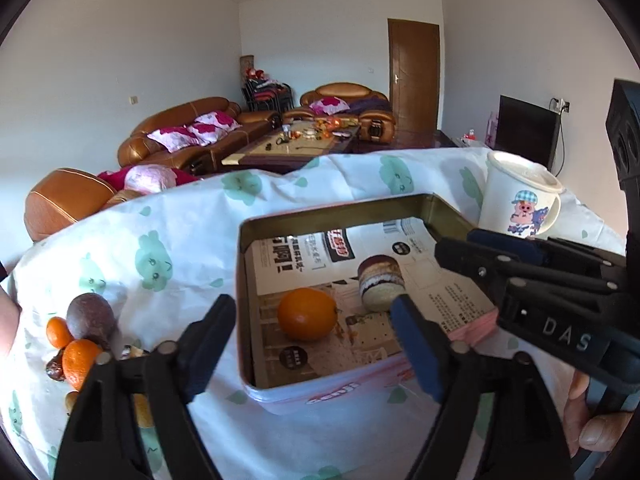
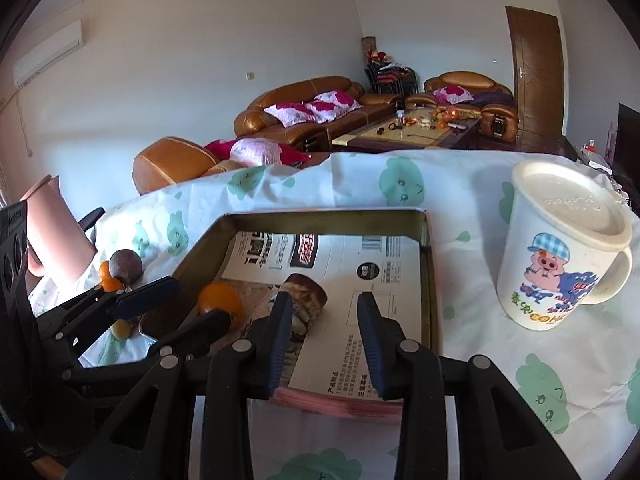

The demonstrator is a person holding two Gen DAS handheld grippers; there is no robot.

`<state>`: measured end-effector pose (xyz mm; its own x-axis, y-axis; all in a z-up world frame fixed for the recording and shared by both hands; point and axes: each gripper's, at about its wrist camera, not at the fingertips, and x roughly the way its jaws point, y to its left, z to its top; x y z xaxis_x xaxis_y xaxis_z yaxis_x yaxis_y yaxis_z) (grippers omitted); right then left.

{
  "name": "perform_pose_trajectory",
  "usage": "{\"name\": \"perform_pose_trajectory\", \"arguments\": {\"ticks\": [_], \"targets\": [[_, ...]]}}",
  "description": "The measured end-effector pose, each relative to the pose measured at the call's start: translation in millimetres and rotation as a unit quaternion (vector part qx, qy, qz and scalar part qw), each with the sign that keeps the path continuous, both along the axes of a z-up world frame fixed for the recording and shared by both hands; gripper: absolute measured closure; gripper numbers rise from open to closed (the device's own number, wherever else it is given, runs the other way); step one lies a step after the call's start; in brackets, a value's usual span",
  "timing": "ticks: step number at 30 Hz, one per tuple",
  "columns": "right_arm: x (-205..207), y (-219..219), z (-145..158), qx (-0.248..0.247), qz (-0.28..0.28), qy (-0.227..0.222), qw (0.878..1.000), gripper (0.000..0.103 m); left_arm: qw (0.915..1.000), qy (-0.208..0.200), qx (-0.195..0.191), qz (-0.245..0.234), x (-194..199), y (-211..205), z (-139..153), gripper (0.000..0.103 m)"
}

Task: Organize fruits
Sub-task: 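Carry the cake roll into the pink tin with the right tool while the left tool drops the orange in, then move both tools back from the tin toward the fruit pile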

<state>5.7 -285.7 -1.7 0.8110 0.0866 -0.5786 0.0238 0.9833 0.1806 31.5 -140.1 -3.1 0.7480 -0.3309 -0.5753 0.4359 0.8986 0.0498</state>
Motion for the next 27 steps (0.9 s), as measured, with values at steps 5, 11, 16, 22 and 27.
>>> {"name": "perform_pose_trajectory", "arguments": {"ticks": [5,11,16,22,27], "targets": [[-9.1,-0.1,8.7,-0.014,-0.028,-0.044,0.999,0.043,0.9985,-0.05,0.002,0.023,-14.7,8.7,12.3,0.0],[-13.7,3.2,13.1,-0.039,-0.051,-0.064,0.996,0.041,0.9966,-0.06,0.023,0.051,-17.4,19.5,10.5,0.0],[-19.8,3.5,12.7,-0.051,-0.075,-0.072,0.993,0.041,0.9938,-0.071,0.032,0.079,-18.9,33.6,9.2,0.0],[-34.6,8.7,17.4,-0.061,-0.1,-0.1,0.988,0.041,0.9916,-0.073,0.028,0.103,-20.0,54.7,8.3,0.0],[-47.5,24.2,21.3,-0.088,-0.111,-0.119,0.983,0.041,0.9898,-0.074,0.024,0.12,-18.5,74.3,9.0,0.0]]}}
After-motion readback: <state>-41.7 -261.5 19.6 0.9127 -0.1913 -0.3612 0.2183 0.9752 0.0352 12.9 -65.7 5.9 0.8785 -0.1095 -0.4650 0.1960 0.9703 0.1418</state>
